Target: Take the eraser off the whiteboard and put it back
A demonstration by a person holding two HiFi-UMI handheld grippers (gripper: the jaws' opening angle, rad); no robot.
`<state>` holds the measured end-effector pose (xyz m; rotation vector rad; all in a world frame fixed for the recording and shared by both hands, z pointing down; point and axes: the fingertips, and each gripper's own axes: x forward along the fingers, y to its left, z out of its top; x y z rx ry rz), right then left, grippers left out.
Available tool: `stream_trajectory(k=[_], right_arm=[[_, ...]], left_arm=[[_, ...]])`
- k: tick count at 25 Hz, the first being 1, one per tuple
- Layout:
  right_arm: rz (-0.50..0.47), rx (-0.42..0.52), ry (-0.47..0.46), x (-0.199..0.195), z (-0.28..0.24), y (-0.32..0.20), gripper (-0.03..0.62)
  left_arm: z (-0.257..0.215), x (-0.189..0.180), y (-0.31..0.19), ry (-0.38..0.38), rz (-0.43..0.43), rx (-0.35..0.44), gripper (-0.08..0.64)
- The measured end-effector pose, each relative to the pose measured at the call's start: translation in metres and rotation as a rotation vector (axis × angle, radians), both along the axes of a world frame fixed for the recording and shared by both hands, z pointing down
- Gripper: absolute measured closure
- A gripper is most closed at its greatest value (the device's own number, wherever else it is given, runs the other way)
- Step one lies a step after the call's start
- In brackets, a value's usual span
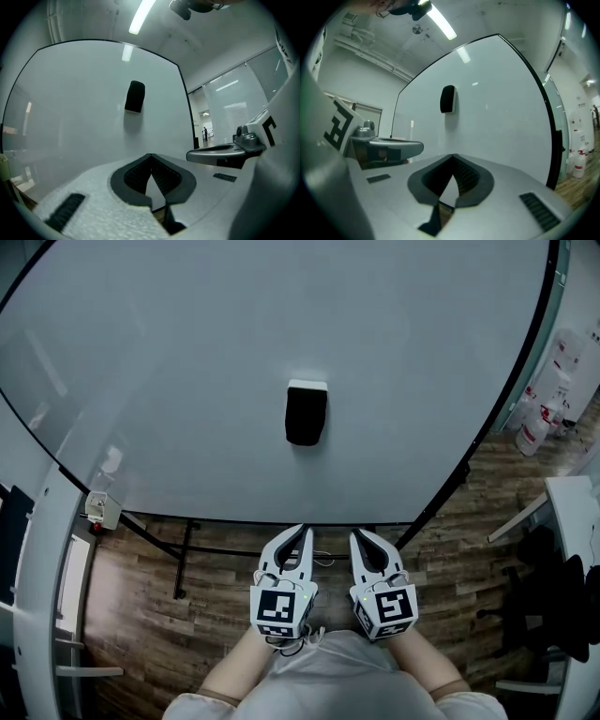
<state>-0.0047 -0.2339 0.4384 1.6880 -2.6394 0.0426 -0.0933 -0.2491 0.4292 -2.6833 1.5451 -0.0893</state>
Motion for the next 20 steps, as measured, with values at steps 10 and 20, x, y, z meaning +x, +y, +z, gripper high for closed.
stream_trajectory(k=[10, 20], right_arm=[[0.016, -0.003, 0.065, -0.0035, 0.0011, -0.0045, 0.568], [0.02, -0.012, 0.062, -0.0052, -0.001, -0.0057, 0.567]], left_arm=[[0.0035, 0.0019, -0.0011, 0.021, 0.032, -0.014, 0.543], [-0.0006, 0.0075, -0.0004, 0.031, 0.037, -0.012, 0.543]])
